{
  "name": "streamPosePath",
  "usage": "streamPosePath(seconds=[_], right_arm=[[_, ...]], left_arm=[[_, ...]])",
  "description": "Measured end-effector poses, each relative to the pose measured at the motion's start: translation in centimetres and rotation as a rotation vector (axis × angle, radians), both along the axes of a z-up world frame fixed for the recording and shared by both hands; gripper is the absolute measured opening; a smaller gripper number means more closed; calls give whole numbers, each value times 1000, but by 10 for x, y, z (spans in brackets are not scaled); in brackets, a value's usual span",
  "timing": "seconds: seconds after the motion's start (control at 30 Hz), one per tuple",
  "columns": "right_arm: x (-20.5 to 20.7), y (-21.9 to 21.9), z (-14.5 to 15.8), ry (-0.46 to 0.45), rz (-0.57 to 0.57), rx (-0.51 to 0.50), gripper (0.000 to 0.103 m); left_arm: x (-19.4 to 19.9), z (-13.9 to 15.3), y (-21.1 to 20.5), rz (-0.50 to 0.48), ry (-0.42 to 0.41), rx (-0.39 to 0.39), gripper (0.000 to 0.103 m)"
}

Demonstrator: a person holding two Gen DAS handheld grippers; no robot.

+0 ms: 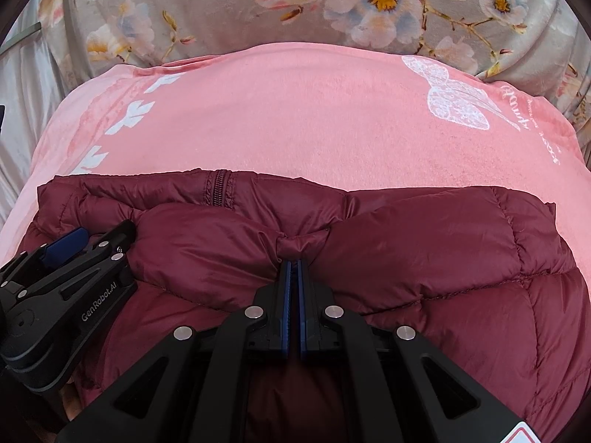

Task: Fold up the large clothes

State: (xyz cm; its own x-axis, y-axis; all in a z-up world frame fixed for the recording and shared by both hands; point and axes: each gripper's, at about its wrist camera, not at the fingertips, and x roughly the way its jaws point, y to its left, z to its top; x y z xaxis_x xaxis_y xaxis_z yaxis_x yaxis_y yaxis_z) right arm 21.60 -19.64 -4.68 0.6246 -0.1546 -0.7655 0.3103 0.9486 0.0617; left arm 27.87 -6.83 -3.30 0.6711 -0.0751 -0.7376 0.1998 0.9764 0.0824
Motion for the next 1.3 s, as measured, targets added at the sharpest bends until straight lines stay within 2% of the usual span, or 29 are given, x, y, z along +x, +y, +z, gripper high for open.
streamPosePath(seconds=[0.7, 0.8, 0.87, 0.93, 0.97, 1.03, 1.1, 1.17, 1.23, 1.3], right_arm=[[3, 5, 2, 22, -9, -64, 1], [3, 5, 2, 22, -8, -60, 2], [2, 5, 4, 19, -10, -58, 3], [-10, 7, 12, 11, -39, -60, 4], [-22, 10, 18, -13, -47, -40, 11], [-54, 22, 32, -78, -30, 5, 17], [-80, 38, 39, -112, -6, -1, 18], [-100, 53, 41, -125, 10, -17, 18], [-117, 64, 37, -120, 19, 10, 18], [-129, 69, 33, -120, 19, 38, 18]], left_arm=[[0, -3, -7, 24, -15, 55, 58], [0, -2, -6, 27, -10, 47, 60], [1, -2, -3, 31, 3, 32, 66], [-1, 3, 8, 15, 30, -18, 67], [-4, 7, 16, 6, 46, -44, 67], [-20, 20, 43, 15, 55, -125, 68], [-36, 29, 65, 29, 52, -165, 68], [-53, 36, 90, 56, 43, -166, 69], [-68, 39, 115, 93, 30, -142, 71], [-79, 40, 141, 131, 34, -155, 73]])
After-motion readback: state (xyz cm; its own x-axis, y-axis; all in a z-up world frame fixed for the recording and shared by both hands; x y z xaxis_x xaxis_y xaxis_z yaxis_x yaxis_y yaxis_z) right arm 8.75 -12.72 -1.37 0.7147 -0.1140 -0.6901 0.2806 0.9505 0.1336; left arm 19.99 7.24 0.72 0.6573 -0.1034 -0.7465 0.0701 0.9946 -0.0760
